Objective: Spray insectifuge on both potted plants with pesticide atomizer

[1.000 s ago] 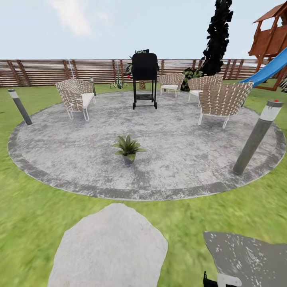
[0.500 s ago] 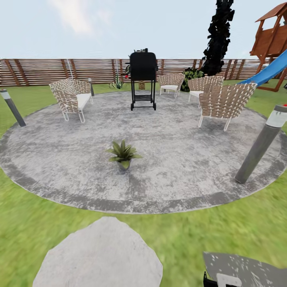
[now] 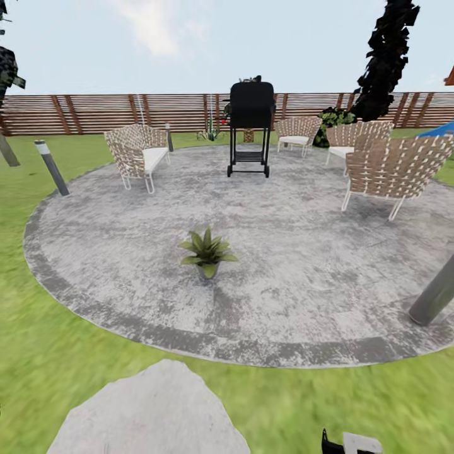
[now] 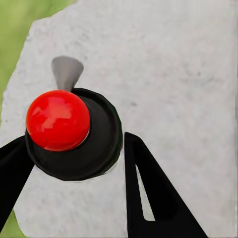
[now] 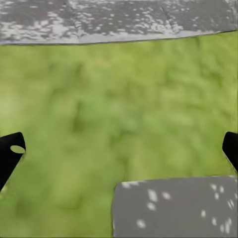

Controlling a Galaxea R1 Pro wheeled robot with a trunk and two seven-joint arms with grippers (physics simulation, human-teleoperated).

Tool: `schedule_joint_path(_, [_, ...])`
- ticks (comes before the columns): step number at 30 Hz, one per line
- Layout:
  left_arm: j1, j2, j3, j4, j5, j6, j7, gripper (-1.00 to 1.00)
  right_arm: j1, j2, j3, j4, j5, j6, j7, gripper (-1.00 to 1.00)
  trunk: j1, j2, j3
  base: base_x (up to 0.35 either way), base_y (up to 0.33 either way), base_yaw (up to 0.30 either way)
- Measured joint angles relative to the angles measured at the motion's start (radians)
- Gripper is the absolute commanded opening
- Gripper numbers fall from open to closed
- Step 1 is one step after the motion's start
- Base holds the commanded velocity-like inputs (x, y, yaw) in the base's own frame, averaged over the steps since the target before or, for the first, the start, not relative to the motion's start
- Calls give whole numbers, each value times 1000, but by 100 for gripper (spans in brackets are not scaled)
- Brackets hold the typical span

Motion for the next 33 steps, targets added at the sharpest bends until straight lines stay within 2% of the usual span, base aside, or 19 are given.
schedule_joint_path(10, [0,0,0,0,0,0,0,-100,0,0,0,0,0,0,0,100,0,0,0,298,-200,250])
schedule_joint_path(29, [0,0,2,0,5,0,1,-100,0,0,0,0,0,0,0,100,0,0,0,208,-263,8])
schedule_joint_path(33, [0,1,2,0,5,0,1,-100,0,1,0,0,0,0,0,100,0,0,0,152,-288,153])
